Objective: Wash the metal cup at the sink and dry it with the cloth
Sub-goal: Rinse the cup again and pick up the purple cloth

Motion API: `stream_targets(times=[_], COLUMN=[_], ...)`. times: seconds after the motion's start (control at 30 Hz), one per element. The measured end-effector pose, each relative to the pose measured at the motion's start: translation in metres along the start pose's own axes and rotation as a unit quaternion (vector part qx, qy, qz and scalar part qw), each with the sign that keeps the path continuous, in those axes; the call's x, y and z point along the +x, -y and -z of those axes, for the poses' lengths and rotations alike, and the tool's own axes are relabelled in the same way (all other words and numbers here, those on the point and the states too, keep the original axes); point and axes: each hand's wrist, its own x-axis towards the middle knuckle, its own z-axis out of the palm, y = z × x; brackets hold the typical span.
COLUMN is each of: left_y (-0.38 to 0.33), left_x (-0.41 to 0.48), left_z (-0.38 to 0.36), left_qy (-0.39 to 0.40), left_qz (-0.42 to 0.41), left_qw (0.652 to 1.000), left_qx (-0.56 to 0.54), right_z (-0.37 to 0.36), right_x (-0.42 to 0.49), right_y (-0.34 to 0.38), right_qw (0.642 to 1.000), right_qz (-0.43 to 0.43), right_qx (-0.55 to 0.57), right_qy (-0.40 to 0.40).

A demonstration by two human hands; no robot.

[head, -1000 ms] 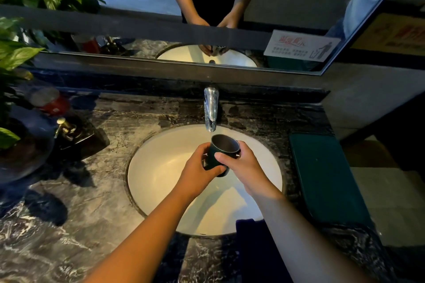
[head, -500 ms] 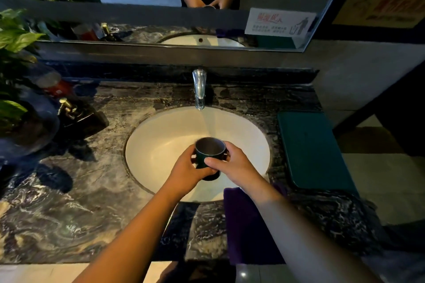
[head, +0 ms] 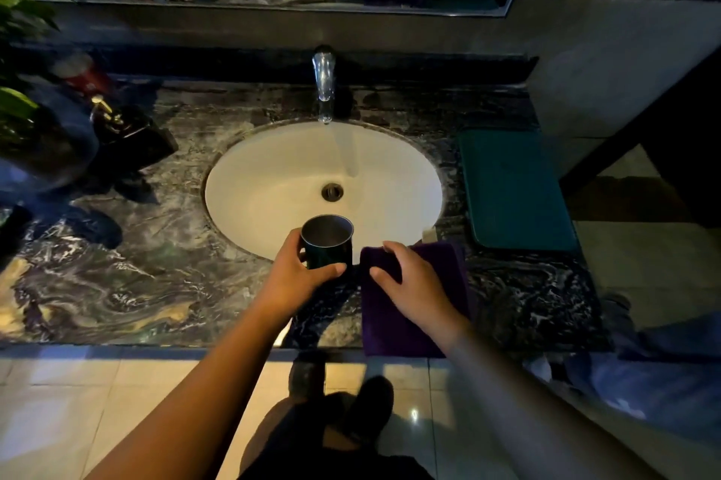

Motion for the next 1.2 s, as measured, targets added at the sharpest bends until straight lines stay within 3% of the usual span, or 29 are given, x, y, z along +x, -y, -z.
stream_targets(times=[0.17, 0.27, 0.47, 0.67, 1.03, 1.1, 1.2], left_y=[0.018, 0.030, 0.044, 0.038, 0.030, 0.028, 0.025], left_x=[-0.019, -0.029, -0.037, -0.040, -0.043, -0.043, -0.042], left_z=[0.008, 0.014, 0.025, 0.020, 0.013, 0.011, 0.008], left_qy=[-0.003, 0.002, 0.007, 0.010, -0.013, -0.016, -0.017], left_qz=[0.007, 0.013, 0.018, 0.014, 0.003, 0.000, -0.001], left_qw=[1.000, 1.000, 1.000, 0.999, 0.999, 0.999, 0.999], left_qx=[-0.003, -0.006, -0.017, -0.037, -0.034, -0.034, -0.031], right_z=[-0.028, -0.041, -0.044, -0.047, -0.050, -0.048, -0.036], right_x=[-0.031, -0.039, -0.040, -0.038, -0.040, -0.039, -0.036], right_y=[-0.032, -0.045, -0.051, -0.058, -0.062, -0.062, -0.052], right_qw=[0.966, 0.938, 0.899, 0.877, 0.896, 0.923, 0.988], right_qz=[0.106, 0.103, 0.112, 0.133, 0.147, 0.151, 0.099], right_qx=[-0.236, -0.330, -0.414, -0.454, -0.416, -0.352, -0.116], right_qy=[0.006, 0.036, 0.087, 0.080, 0.051, 0.039, 0.035])
